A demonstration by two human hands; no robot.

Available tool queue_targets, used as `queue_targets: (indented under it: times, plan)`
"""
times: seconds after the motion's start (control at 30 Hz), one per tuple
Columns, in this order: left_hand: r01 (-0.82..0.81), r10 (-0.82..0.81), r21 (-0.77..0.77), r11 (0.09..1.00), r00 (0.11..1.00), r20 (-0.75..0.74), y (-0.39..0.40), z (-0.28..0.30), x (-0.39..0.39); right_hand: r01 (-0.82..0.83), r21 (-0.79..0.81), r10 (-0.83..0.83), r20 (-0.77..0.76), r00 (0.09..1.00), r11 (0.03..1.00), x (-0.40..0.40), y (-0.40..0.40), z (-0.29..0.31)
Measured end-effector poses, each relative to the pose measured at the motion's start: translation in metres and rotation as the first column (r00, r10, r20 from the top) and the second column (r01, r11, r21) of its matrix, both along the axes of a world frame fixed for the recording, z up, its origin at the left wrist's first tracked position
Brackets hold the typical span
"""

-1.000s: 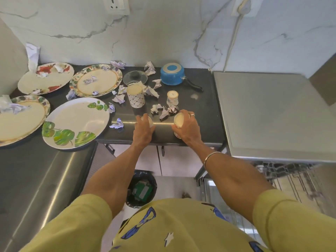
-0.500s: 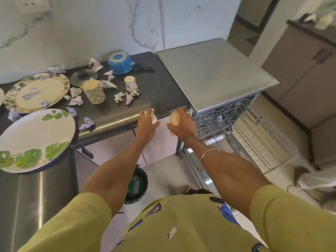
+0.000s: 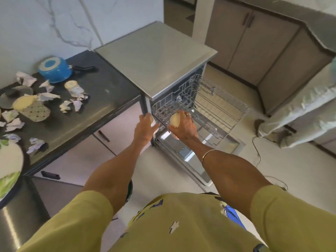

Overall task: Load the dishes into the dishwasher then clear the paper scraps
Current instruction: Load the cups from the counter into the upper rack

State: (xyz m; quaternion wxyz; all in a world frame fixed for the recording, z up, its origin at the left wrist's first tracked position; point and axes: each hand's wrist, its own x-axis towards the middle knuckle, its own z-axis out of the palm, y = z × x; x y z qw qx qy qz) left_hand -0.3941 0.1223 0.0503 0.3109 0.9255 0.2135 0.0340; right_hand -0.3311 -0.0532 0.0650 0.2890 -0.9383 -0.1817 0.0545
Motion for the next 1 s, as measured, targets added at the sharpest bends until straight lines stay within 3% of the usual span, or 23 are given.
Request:
queue_targets:
  times: [0.13, 0.47, 0.73, 1.0]
  plan:
    - [0.044, -0.044, -0.024, 0.999, 0.999, -0.022, -0.042, -0.005, 0.019, 0.064, 0.0, -0.064, -0.012, 0.998, 0.998, 0.006, -0.048, -0.006]
    - [0.088, -0.086, -0.062, 0.994, 0.996, 0.034, -0.141, -0.017, 0.057, 0.033, -0.002, -0.033, -0.034, 0.999, 0.999, 0.043, -0.156, -0.017]
    - [-0.013, 0.017, -0.082, 0.997, 0.999, 0.043, -0.187, -0.028, 0.065, -0.055, -0.055, 0.053, -0.046, 0.998, 0.997, 0.069, -0.202, -0.02]
    - [-0.164, 0.164, -0.126, 0.978, 0.986, -0.008, -0.187, -0.035, 0.073, -0.095, -0.072, 0.089, -0.086, 0.992, 0.993, 0.089, -0.192, -0.036]
